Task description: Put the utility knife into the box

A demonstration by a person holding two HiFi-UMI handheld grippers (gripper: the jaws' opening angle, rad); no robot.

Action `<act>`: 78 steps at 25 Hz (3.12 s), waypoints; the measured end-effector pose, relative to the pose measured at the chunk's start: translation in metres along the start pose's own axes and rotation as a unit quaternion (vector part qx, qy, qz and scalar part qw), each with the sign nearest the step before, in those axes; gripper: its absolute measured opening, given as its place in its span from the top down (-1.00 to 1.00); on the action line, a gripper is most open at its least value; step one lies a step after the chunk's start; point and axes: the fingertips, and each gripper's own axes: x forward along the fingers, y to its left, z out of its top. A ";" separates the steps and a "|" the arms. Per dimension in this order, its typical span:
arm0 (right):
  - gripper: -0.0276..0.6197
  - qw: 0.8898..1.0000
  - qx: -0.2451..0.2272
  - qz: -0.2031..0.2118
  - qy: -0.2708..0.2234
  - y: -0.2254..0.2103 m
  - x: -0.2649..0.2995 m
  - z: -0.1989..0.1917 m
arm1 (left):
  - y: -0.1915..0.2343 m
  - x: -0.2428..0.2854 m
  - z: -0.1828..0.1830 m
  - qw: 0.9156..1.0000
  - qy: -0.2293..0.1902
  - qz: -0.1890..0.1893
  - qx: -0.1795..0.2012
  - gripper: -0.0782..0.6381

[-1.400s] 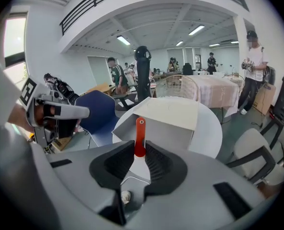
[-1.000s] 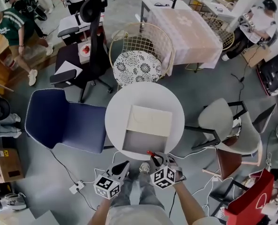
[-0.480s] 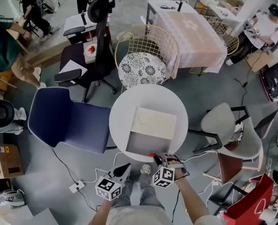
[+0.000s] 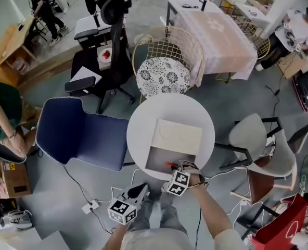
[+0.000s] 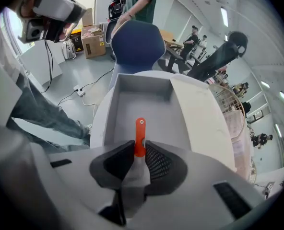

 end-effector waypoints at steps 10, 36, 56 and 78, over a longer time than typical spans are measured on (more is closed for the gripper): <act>0.67 0.998 -0.009 0.043 0.053 0.003 0.023 -0.004 | 0.009 -0.007 -0.004 1.000 0.005 0.008 -0.009 0.75; 0.39 1.000 0.003 0.008 -0.010 -0.012 0.004 -0.004 | 0.003 -0.007 -0.006 1.000 0.002 0.012 -0.005 0.75; 0.86 0.983 0.083 -0.109 -0.123 -0.030 -0.083 0.005 | -0.040 0.007 0.038 0.998 -0.032 0.001 0.048 0.75; 0.86 0.832 0.403 -0.120 -0.360 -0.045 -0.208 -0.022 | -0.095 0.015 0.078 0.990 -0.093 0.017 0.106 0.75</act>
